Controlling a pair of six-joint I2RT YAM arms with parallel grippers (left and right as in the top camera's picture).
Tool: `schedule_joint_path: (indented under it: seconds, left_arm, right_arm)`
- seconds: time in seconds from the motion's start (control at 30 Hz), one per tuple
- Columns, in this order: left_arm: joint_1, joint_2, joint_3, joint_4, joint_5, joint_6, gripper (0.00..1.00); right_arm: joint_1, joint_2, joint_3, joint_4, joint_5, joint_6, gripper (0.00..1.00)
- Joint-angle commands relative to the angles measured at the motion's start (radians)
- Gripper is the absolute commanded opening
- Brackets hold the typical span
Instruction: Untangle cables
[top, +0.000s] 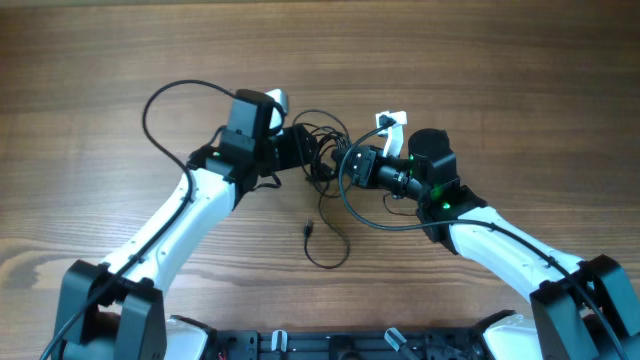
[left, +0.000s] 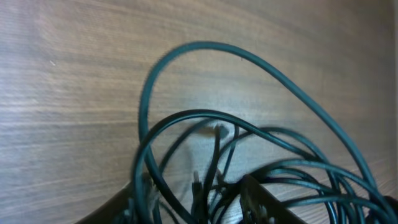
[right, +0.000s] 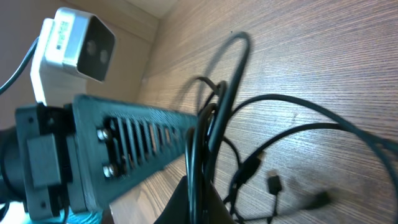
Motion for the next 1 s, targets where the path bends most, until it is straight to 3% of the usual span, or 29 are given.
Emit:
schedule_joint_path:
  seconds: [0.0,0.07,0.1,0.23,0.43,0.53,0.6,0.67,0.8,0.87,0.97]
  left_arm:
    - [-0.026,0.051,0.001,-0.055,-0.135,0.038,0.27]
    - [-0.021,0.062,0.001,-0.099,-0.305,0.079,0.09]
    - [-0.014,0.062,0.001,-0.111,-0.411,0.080,0.04]
    - [0.039,0.059,0.003,-0.099,-0.678,0.109,0.04]
    - [0.205,0.051,0.038,-0.100,-0.641,-0.013,0.04]
    - [0.325,0.050,0.053,-0.100,-0.496,-0.088,0.04]
    - [0.415,0.050,0.057,-0.083,-0.314,-0.090,0.04]
    - [0.524,0.050,0.058,-0.040,-0.009,-0.034,0.04]
    - [0.675,0.050,0.057,-0.033,0.756,0.304,0.04]
    - [0.675,0.050,0.057,-0.087,0.880,0.372,0.04]
    - [0.608,0.050,0.057,-0.168,0.884,0.421,0.04]
  right_arm:
    - [-0.003,0.007,0.003,0.016,-0.024,-0.063,0.04]
    - [-0.005,0.007,0.003,0.013,-0.024,-0.109,0.04]
    - [-0.006,0.007,0.003,0.010,-0.024,-0.121,0.04]
    - [-0.006,0.007,0.003,-0.011,-0.024,-0.148,0.04]
    - [-0.006,0.007,0.003,-0.097,-0.013,-0.199,0.04]
    - [-0.007,0.007,0.003,-0.112,0.011,-0.198,0.04]
    - [-0.011,0.007,0.003,-0.127,0.040,-0.197,0.04]
    - [-0.018,0.007,0.003,-0.142,0.076,-0.195,0.04]
    - [-0.042,0.007,0.003,-0.126,0.102,-0.161,0.05]
    - [-0.046,0.007,0.003,-0.094,0.101,-0.131,0.05]
    - [-0.046,0.007,0.003,0.058,0.012,-0.111,0.07]
